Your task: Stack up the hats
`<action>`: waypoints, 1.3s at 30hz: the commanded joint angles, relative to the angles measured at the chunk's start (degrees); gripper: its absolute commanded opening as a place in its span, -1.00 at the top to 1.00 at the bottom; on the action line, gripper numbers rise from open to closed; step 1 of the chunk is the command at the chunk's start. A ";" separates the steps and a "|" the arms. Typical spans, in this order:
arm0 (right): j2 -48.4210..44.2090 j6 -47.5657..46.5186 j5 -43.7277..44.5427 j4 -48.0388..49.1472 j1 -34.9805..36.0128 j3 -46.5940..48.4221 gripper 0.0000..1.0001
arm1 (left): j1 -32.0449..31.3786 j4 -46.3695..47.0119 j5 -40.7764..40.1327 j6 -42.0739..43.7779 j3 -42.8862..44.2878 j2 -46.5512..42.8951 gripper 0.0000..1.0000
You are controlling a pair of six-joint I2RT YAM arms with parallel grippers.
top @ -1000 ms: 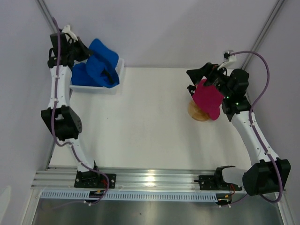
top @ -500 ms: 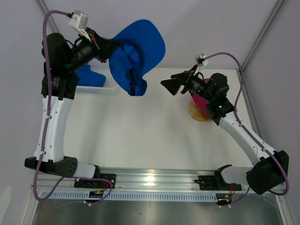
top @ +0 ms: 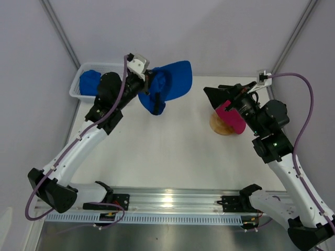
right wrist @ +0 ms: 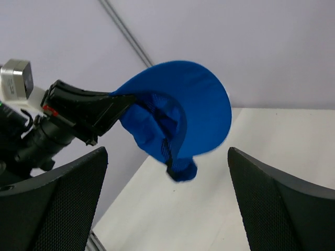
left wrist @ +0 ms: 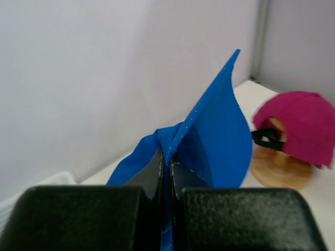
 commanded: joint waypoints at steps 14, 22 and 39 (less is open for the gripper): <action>19.43 45.10 -4.73 17.55 -4.21 3.55 -0.99 | -13.43 43.45 -32.78 24.54 -10.25 6.98 0.99; 25.60 45.82 -0.16 18.26 -3.24 8.12 -0.99 | -17.91 45.66 -34.10 29.22 -11.31 10.15 0.99; 29.63 41.70 3.54 7.99 -4.21 18.39 -0.99 | -22.75 56.37 -25.67 37.13 -18.16 10.41 0.99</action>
